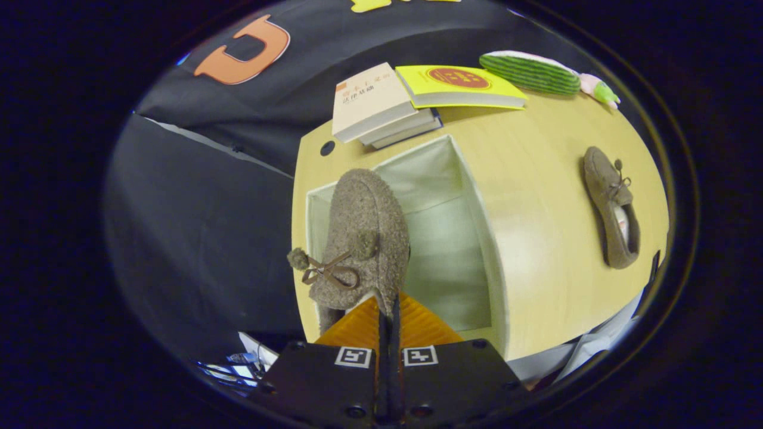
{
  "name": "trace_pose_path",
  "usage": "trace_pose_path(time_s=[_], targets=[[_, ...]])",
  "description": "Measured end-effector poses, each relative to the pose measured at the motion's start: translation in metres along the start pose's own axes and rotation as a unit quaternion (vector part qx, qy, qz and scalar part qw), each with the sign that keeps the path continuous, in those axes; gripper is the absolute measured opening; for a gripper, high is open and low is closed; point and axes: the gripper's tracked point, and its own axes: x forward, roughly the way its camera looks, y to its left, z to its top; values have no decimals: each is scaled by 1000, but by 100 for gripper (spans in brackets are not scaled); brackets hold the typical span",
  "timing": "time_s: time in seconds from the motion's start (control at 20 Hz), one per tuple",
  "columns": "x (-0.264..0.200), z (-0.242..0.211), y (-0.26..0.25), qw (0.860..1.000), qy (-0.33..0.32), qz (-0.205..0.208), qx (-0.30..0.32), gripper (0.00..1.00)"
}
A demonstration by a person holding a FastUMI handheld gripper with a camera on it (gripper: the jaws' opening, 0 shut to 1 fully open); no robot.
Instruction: Open the storage box then place both shoes into the box .Put the left shoe in first, then the right shoe, with the right side of both shoes facing outward in a uniform manner.
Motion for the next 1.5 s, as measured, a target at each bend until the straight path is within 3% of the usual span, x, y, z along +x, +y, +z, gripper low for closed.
trace_pose_path(time_s=[0.35,0.45,0.55,0.7,0.8,1.05,1.5], targets=[[43,-6,-8,999,-11,38,11,6],[43,-6,0,996,-9,82,28,9],[34,0,1,994,-16,110,22,30],[12,-1,7,992,-24,117,-39,100],[-7,5,-3,992,-46,87,-76,100],[-60,20,-22,989,-76,83,-97,100],[-104,55,-138,993,-103,19,-58,100]])
